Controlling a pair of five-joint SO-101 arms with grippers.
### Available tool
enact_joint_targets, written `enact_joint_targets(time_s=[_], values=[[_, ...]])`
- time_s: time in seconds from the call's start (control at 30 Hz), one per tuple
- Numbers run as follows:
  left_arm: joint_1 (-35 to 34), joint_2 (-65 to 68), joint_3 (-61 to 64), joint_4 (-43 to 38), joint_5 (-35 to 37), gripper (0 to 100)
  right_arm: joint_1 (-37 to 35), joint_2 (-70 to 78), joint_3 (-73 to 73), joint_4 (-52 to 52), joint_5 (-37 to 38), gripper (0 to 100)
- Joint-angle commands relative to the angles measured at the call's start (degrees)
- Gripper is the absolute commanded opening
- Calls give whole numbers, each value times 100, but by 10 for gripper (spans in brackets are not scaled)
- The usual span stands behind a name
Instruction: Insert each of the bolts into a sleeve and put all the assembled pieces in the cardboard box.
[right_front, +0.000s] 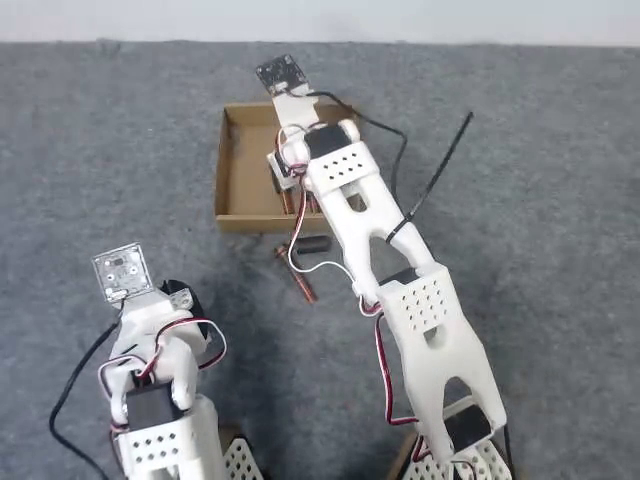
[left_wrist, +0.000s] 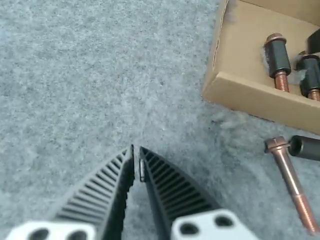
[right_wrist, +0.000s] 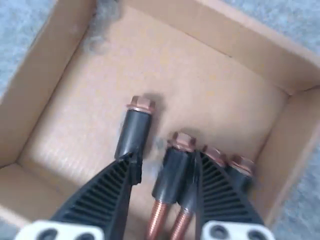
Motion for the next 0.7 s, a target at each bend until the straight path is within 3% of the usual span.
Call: enact_joint_targets(time_s=[0.0,0.23,0.33,0.43,0.67], values=[[-18,-114,-75,26,-88,11,66,-189,-1204,813,-62,140],[-18,-114,-75,26,-88,11,22,-127,-3068,2967,-62,140],[-18,-114,-75,26,-88,11,145,-198,-3305,3046,-62,117],[-18,-114,-75,26,-88,11,338,-251,-3358,3046,-62,2],[-18,-114,-75,26,-88,11,576,-347,-3341,3073,-79,36]])
